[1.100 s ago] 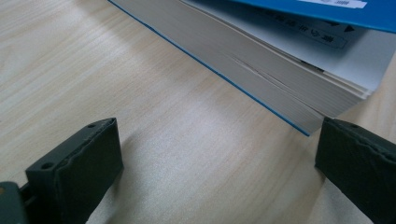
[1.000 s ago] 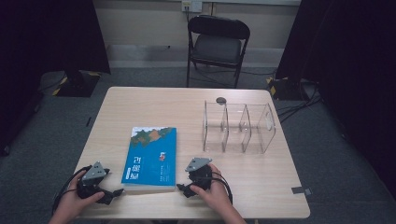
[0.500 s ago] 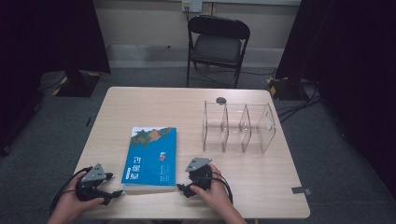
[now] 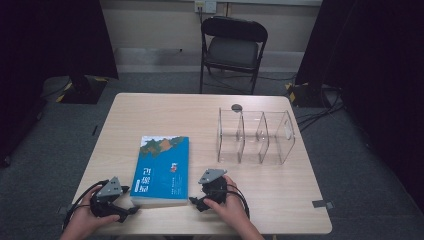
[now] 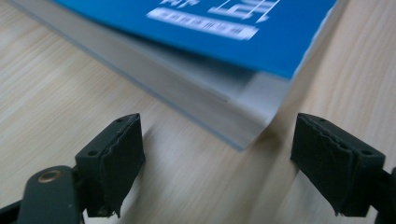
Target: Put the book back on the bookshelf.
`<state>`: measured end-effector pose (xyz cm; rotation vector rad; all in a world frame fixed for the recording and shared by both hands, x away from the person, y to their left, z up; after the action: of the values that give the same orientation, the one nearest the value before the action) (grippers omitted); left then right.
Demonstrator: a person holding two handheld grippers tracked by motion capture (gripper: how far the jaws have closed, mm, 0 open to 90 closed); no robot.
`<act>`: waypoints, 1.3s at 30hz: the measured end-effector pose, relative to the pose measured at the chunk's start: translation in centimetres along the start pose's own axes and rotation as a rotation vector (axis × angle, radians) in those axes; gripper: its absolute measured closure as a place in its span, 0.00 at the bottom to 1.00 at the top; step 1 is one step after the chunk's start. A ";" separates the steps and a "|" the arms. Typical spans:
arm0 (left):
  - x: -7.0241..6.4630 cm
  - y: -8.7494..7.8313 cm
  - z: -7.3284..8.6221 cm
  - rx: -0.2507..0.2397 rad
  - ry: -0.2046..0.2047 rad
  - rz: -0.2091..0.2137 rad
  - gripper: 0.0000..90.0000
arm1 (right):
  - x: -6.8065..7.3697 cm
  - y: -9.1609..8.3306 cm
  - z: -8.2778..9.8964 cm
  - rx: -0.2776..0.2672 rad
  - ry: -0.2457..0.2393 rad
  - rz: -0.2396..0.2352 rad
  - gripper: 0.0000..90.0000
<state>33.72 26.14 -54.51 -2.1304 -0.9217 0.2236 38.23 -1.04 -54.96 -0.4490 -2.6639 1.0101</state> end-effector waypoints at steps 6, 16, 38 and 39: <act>-0.8 0.5 -0.9 0.003 -0.035 -0.005 0.25 | 0.0 0.0 0.0 0.000 0.002 0.000 0.12; -0.6 0.5 -1.1 0.018 -0.059 -0.035 0.33 | 0.0 0.0 0.0 0.000 0.000 0.000 0.12; -0.7 -0.4 -2.6 -0.008 -0.058 -0.070 0.35 | 0.0 0.0 0.0 -0.004 -0.002 -0.004 0.12; -0.6 -0.6 -2.8 -0.016 -0.059 -0.075 0.36 | 0.0 0.0 0.0 -0.004 -0.002 -0.004 0.12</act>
<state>34.16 24.36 -52.28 -2.1092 -1.0387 0.2430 38.28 -1.03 -54.95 -0.4440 -2.6681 1.0043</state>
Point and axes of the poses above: each handheld gripper's, and its own axes: y roughly forward along the jaws, z roughly out of its underside, x roughly to its left, the point moved 7 cm from there along y, roughly forward along the jaws, and after that the axes turned 11 degrees about -z, right-handed, at the moved point
